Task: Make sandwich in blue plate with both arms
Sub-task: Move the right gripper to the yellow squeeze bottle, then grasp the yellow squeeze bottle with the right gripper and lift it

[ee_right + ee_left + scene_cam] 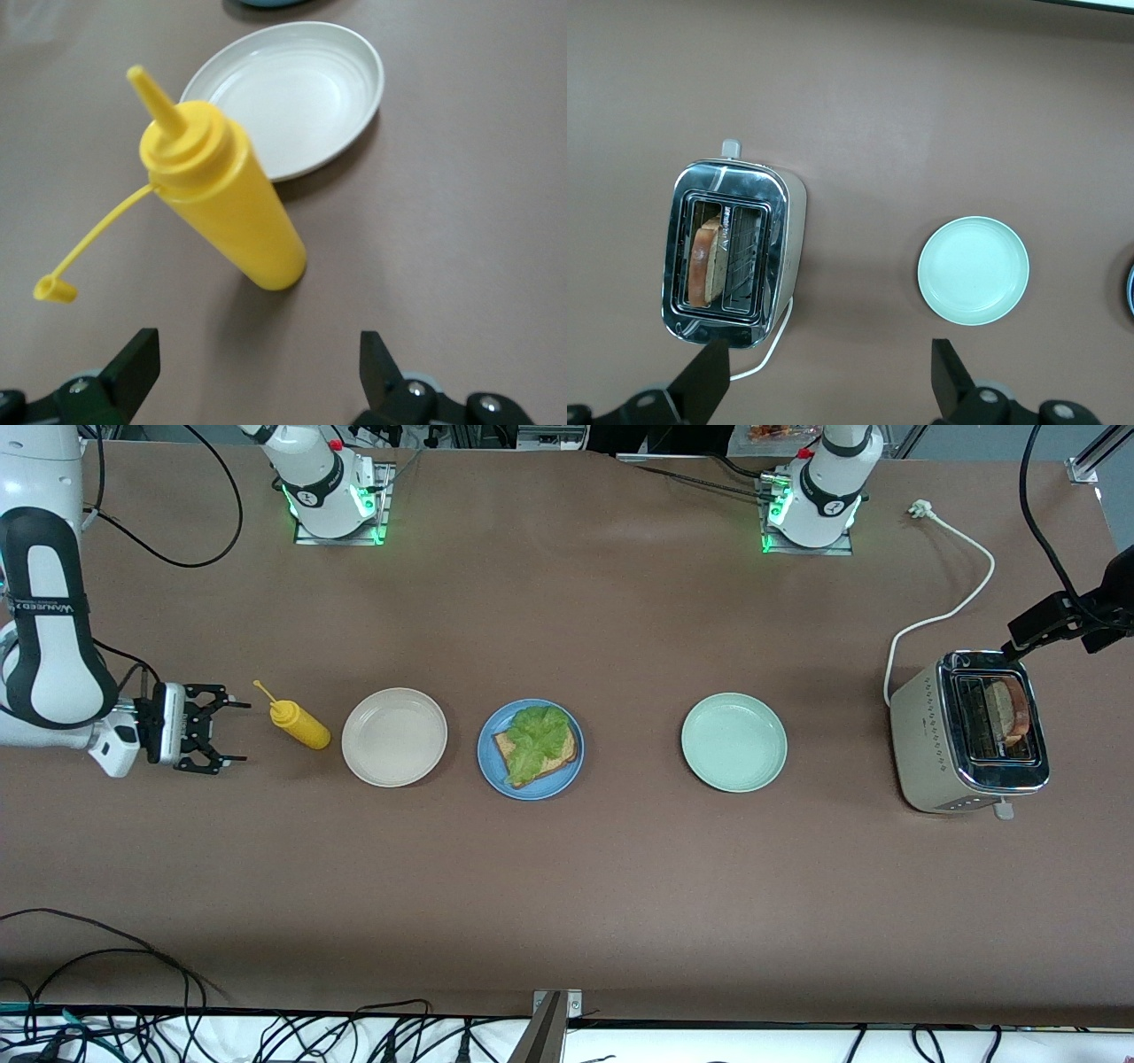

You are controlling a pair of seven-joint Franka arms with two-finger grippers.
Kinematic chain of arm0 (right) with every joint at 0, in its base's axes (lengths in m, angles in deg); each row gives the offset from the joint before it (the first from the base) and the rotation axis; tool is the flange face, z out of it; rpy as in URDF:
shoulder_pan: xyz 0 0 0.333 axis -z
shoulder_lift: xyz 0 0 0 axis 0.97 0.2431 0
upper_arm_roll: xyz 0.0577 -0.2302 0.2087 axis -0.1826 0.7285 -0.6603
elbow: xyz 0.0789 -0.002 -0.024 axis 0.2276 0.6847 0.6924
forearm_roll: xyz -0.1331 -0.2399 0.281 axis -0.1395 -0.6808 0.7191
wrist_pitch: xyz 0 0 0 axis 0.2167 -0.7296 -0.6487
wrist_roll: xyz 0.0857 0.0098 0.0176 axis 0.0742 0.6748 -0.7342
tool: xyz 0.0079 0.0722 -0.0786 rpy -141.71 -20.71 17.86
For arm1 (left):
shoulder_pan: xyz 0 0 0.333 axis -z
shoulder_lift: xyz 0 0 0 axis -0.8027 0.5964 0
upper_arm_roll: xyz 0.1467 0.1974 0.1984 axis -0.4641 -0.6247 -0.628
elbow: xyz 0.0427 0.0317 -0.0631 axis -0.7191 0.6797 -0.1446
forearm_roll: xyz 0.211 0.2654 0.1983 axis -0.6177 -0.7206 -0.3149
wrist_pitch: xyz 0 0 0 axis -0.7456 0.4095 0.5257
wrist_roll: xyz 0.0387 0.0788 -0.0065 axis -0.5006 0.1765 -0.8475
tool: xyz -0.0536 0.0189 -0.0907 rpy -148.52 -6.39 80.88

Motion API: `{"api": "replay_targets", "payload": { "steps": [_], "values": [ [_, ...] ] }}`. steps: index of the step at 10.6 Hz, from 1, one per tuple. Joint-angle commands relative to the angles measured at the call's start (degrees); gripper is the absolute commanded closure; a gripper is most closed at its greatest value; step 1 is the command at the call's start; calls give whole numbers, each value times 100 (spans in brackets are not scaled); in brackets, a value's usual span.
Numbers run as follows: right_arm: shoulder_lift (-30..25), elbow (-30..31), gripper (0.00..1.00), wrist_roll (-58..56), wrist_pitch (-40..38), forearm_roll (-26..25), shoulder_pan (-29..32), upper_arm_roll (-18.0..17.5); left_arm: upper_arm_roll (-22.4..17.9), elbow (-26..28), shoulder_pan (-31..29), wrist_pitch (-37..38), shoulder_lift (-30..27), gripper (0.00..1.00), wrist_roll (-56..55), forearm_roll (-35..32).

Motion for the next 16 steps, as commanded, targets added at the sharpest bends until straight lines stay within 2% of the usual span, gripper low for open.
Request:
{"api": "replay_targets", "payload": {
  "steps": [1,4,7,11,12,16],
  "values": [
    [190,280,0,-1483,-102,619,119,-47,22,-122,19,23,37,0,-43,106],
    [279,482,0,-2242,-233,1164,163,-38,110,-122,2,31,37,0,-52,106],
    [367,685,0,-2498,-638,1569,172,-30,101,-122,-15,31,37,0,-43,106],
    [393,694,0,-2665,-805,2008,172,-30,101,-122,-15,23,37,0,-43,106],
    [411,703,5,-2674,-893,2053,172,-30,101,-122,-15,31,37,0,-43,106],
    [473,703,63,-2674,-902,2106,145,-30,101,-122,-42,31,37,0,-43,106]
  ]
}}
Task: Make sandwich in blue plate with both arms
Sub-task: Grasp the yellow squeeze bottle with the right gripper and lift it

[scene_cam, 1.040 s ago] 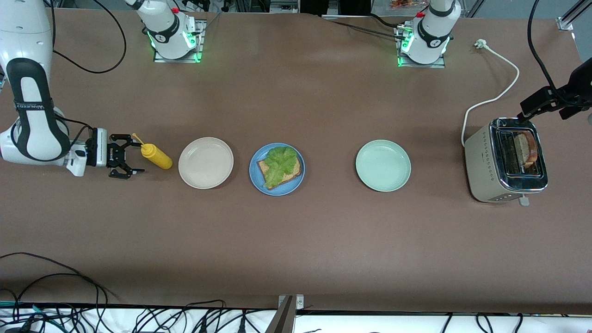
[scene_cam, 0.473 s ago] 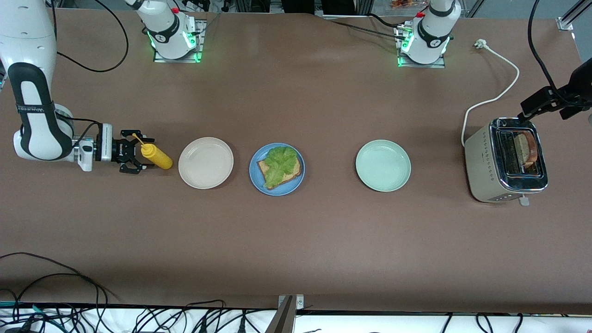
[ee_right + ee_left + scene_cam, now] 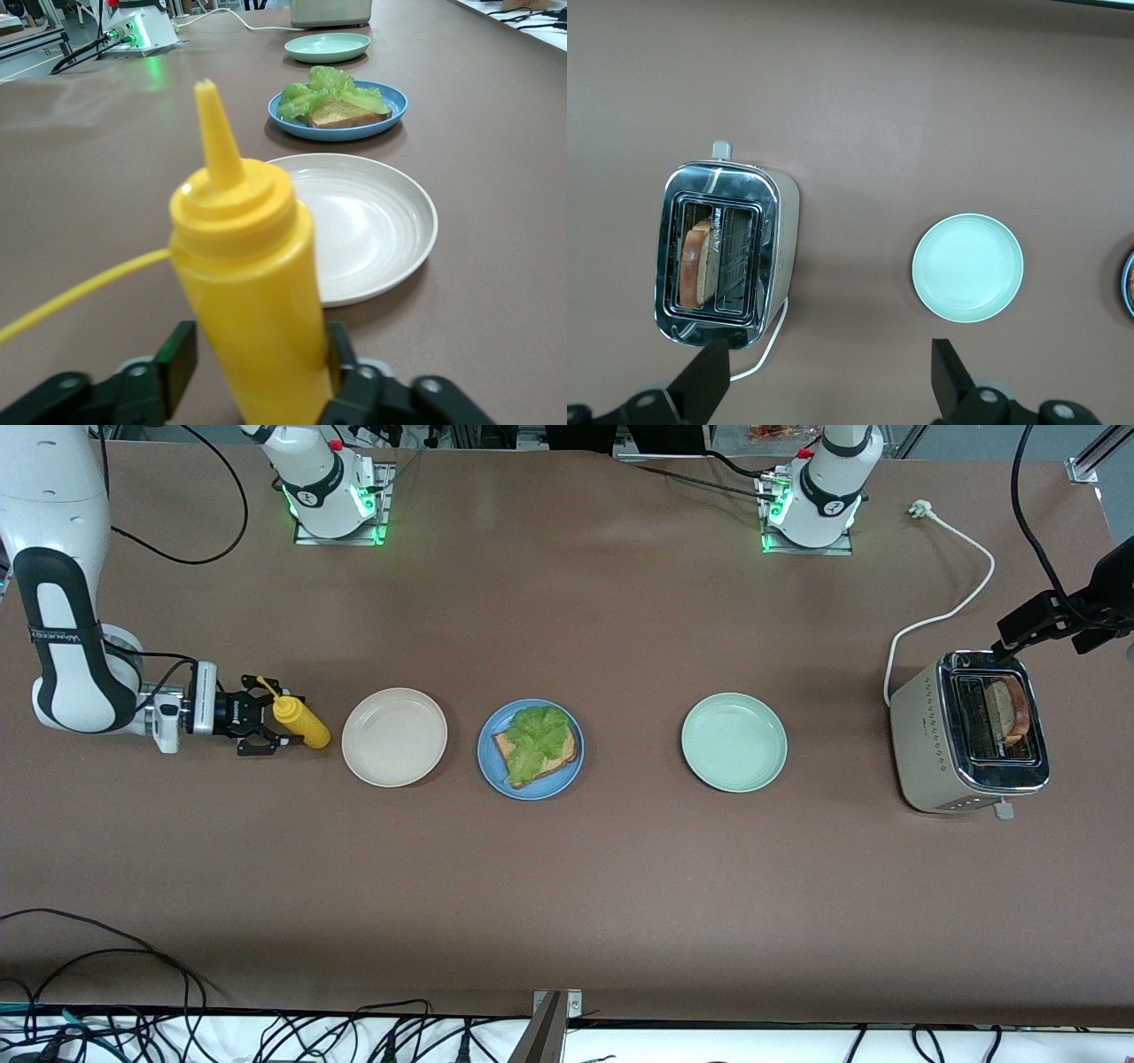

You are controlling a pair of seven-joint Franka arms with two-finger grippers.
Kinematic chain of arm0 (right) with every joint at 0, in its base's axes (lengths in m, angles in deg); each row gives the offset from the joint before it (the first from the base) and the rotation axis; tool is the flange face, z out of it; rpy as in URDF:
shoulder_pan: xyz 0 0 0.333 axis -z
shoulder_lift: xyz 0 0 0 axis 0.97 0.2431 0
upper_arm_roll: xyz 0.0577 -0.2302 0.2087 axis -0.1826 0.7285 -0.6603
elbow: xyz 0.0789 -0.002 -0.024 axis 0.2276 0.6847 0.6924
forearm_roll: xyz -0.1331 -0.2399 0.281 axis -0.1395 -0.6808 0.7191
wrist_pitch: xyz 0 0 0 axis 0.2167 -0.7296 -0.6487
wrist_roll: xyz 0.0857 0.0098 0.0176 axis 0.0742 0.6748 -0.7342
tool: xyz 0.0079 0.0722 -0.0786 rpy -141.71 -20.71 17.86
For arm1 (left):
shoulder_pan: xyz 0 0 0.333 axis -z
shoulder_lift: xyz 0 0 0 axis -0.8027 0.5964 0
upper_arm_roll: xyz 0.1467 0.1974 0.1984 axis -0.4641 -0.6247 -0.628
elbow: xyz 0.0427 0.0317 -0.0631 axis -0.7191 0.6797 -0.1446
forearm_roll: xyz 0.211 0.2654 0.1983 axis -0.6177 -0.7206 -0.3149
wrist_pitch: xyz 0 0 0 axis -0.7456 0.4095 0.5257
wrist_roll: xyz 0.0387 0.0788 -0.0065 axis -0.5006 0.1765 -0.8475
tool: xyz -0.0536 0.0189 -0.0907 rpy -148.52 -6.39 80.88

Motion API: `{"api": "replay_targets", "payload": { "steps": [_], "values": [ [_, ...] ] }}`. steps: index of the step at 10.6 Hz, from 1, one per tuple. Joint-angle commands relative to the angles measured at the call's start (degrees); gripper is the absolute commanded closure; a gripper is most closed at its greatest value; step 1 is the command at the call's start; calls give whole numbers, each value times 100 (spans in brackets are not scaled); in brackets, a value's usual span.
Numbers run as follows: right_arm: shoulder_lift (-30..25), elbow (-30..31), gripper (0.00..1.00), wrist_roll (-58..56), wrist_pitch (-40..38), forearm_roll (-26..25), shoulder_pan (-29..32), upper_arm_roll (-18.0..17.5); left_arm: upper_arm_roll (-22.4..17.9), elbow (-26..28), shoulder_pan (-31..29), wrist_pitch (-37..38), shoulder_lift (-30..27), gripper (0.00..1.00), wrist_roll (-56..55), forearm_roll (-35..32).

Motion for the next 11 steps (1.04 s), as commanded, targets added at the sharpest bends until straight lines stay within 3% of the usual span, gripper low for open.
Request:
{"api": "replay_targets", "payload": {
  "steps": [1,3,6,11],
  "values": [
    [6,58,71,-119,-49,131,38,-29,-4,-122,-58,23,36,0,-37,100],
    [-29,49,81,82,-40,131,20,-29,-13,-122,-76,23,36,0,-37,91],
    [-300,-39,83,1028,-6,-34,-102,-29,-13,-122,-76,32,37,0,-37,91],
    [-890,-477,82,3706,495,-1956,-603,14,-13,-122,-76,31,36,0,-37,100]
  ]
}}
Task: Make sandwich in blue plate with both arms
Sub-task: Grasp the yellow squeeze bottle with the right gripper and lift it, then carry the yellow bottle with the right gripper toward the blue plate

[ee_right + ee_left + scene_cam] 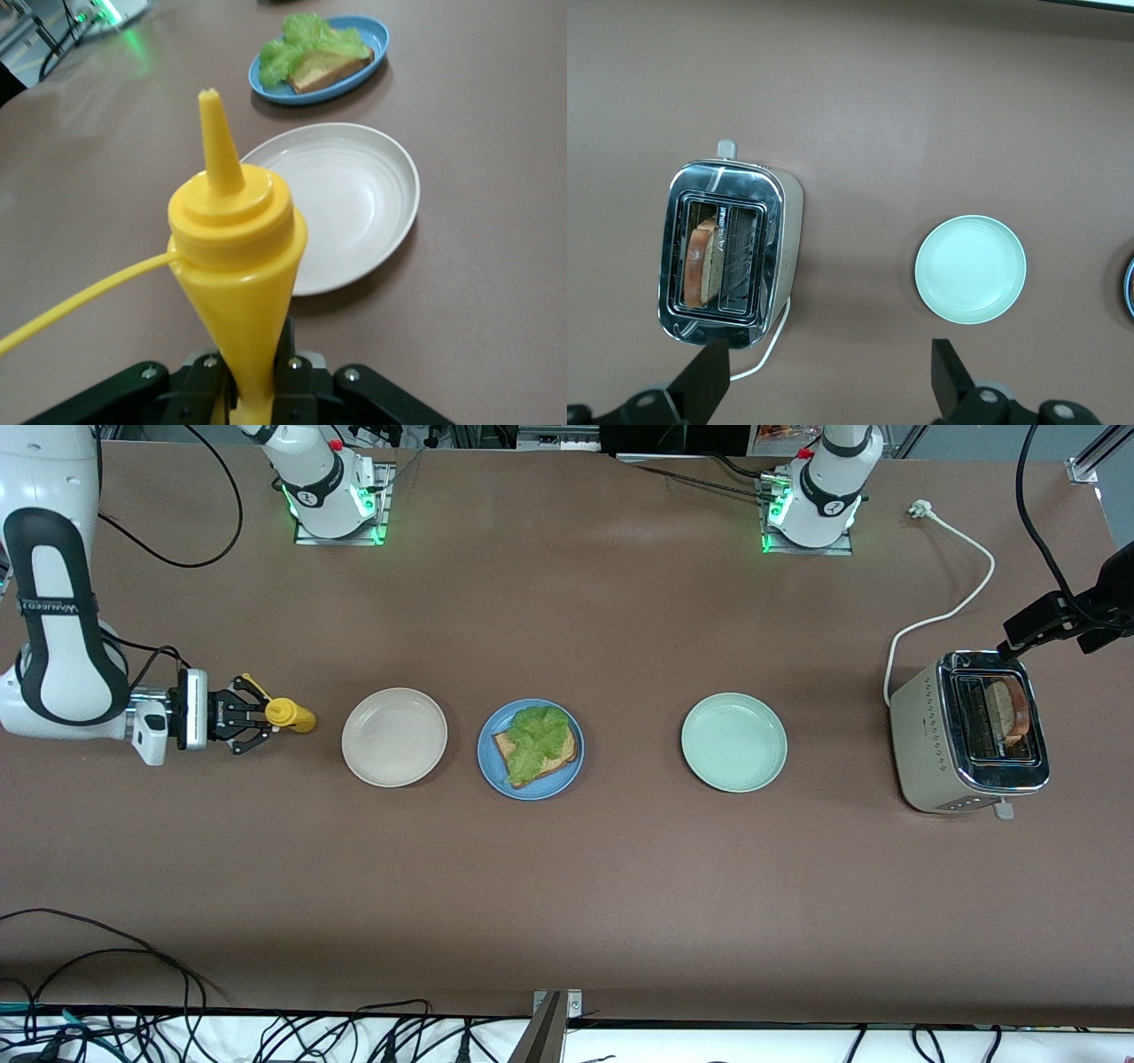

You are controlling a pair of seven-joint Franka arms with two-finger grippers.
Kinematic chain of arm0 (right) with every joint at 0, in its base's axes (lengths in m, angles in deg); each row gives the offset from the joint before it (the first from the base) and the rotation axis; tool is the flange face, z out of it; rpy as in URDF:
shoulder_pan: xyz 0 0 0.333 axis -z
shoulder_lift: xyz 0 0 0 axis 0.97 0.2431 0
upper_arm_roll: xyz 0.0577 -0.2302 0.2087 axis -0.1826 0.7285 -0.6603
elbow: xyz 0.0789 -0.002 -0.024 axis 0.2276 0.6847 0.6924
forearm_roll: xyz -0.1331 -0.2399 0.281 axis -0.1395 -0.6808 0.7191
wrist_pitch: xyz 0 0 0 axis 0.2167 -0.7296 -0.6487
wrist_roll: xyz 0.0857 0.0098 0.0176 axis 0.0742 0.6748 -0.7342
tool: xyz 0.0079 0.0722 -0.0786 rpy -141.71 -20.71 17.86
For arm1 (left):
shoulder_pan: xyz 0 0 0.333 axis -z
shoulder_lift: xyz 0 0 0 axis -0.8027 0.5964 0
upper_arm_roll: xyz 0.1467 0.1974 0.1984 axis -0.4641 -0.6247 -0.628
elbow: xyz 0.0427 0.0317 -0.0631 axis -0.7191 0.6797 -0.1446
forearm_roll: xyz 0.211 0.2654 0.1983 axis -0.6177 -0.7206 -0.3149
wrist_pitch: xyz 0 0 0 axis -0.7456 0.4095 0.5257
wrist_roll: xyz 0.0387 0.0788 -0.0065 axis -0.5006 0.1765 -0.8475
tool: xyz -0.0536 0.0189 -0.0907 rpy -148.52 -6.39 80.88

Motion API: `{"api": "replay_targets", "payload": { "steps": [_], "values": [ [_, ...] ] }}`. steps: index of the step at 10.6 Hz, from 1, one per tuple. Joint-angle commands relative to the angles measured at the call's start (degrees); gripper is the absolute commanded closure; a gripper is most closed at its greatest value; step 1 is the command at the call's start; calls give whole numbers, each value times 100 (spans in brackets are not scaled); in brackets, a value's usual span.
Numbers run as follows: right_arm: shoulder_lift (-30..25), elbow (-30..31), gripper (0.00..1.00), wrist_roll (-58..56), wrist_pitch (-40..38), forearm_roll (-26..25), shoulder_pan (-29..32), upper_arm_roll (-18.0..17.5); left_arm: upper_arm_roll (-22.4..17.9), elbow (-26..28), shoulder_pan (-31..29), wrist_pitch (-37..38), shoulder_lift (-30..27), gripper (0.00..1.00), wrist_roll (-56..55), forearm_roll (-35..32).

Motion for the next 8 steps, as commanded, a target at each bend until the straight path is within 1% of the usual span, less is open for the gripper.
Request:
{"api": "replay_targets", "payload": {
  "steps": [1,3,4,5,6,7,8],
  "values": [
    [-197,-426,82,1733,395,-1143,-448,44,1,-122,-24,23,36,0,-37,91],
    [-206,-1048,82,2972,327,-2240,-730,9,1,-122,-33,32,36,0,-37,100],
    [-258,-1339,82,3352,126,-2620,-922,-44,1,-122,-33,32,36,0,-37,100],
    [-276,-1655,82,3748,-215,-2893,-1177,-44,1,-122,-24,32,36,0,-37,100],
    [-267,-2007,82,4509,-488,-3453,-1405,-53,1,-122,-24,23,36,0,-37,100],
    [-267,-2245,82,5247,-656,-4207,-1704,-236,1,-122,-24,23,36,0,-37,91],
    [-276,-2352,82,5733,-841,-4693,-1889,-438,1,-122,-33,23,45,0,-37,91]
  ]
}}
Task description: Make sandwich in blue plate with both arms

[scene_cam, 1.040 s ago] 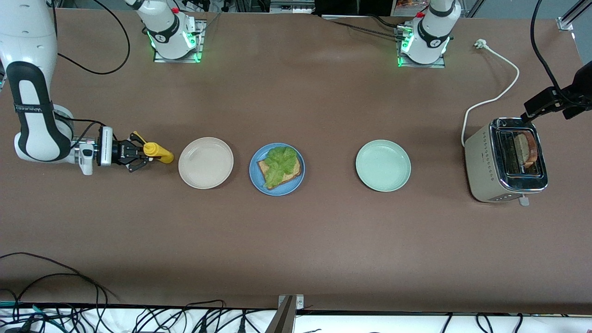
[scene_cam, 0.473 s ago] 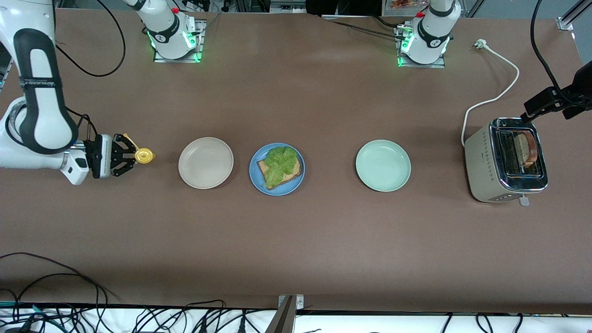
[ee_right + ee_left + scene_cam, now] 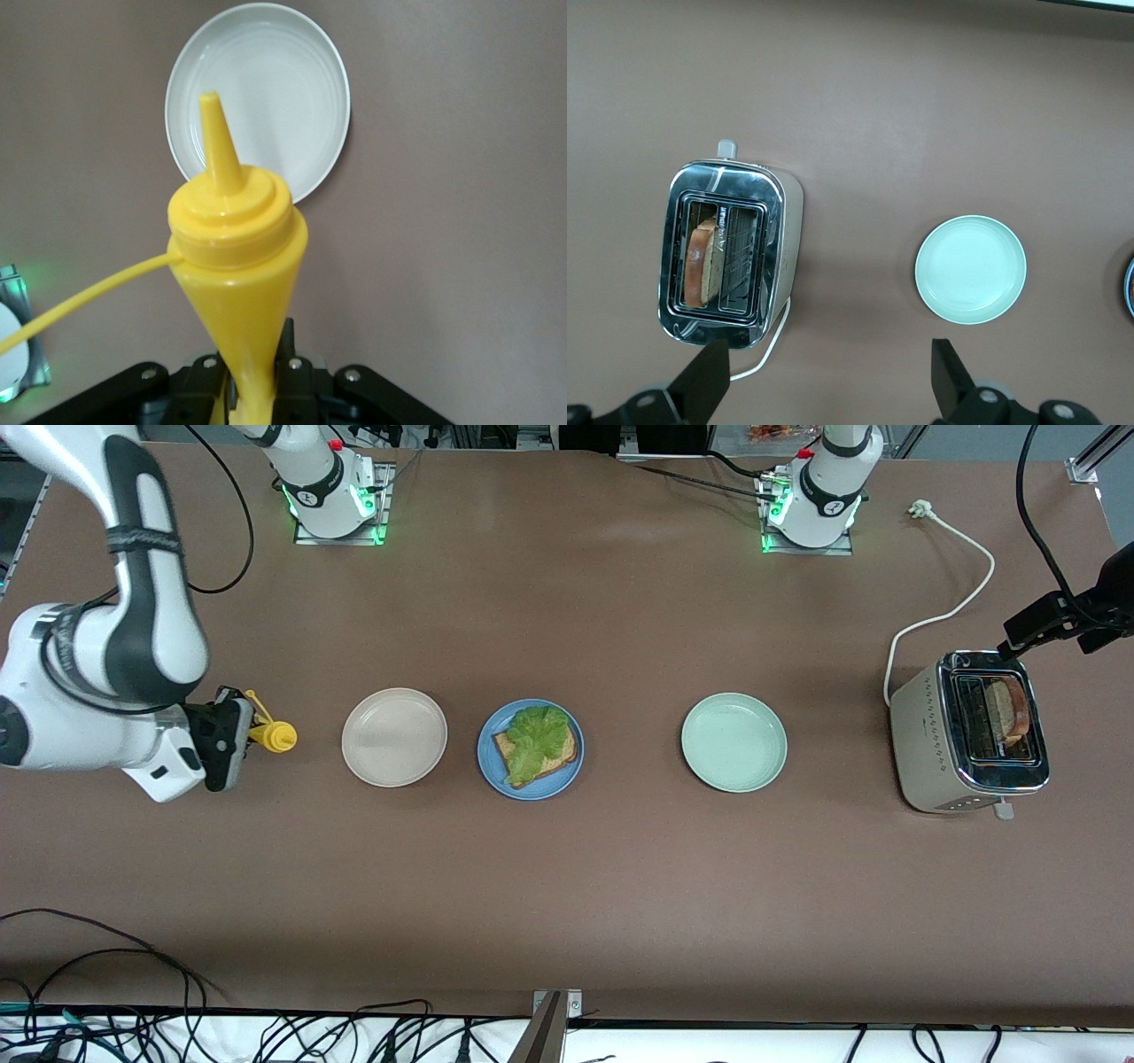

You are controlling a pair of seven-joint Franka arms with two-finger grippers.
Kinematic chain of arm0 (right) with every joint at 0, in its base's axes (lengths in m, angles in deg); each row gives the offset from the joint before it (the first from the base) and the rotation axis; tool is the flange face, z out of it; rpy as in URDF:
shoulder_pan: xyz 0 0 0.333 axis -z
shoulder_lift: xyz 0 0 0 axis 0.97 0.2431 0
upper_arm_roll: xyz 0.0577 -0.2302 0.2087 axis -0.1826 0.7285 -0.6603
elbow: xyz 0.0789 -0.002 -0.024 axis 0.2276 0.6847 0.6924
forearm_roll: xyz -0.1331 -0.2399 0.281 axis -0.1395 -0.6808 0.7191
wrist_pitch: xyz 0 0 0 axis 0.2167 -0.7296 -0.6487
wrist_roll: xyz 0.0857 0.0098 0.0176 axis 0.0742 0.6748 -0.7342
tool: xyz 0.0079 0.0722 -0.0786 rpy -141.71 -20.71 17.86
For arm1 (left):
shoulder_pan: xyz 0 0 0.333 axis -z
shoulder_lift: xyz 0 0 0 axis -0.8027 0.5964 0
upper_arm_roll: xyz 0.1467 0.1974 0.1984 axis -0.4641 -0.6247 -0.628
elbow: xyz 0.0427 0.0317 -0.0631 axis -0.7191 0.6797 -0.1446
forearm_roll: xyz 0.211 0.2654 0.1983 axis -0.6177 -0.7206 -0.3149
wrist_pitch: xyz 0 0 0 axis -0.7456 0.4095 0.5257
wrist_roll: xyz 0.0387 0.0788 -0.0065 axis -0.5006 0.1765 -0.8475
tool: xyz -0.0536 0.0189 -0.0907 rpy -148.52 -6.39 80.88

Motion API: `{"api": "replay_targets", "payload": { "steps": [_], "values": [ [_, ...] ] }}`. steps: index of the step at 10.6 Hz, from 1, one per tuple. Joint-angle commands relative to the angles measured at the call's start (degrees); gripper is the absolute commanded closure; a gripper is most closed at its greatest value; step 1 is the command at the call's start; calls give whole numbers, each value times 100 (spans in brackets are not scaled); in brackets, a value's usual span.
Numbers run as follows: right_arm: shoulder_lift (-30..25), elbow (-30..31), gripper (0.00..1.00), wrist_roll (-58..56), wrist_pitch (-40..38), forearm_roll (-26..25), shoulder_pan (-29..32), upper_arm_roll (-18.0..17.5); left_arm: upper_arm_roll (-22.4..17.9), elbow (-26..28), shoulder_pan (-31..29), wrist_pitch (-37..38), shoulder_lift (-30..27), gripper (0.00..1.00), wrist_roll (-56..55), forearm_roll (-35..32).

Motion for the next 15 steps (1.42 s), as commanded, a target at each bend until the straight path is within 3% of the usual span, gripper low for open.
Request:
{"api": "replay_targets", "payload": {
  "steps": [1,5,8,10,13,15],
  "values": [
    [7,-512,82,1655,-681,-1357,-611,-485,3,-121,-31,23,45,0,-37,91],
    [191,-750,82,2712,-753,-3052,-2191,-496,3,-121,-22,23,45,0,-46,91],
    [560,-750,82,2969,-780,-4222,-3018,-487,12,-121,-22,23,54,0,-45,82],
    [963,-802,82,3257,-780,-5038,-3493,-487,12,-121,-13,23,54,0,-46,82],
    [1867,-1415,82,3751,-1279,-6111,-4293,-469,21,-112,-13,6,45,0,-37,73],
    [2142,-1567,82,3918,-1491,-6525,-4567,-461,21,-112,-22,5,27,0,-37,64]
  ]
}}
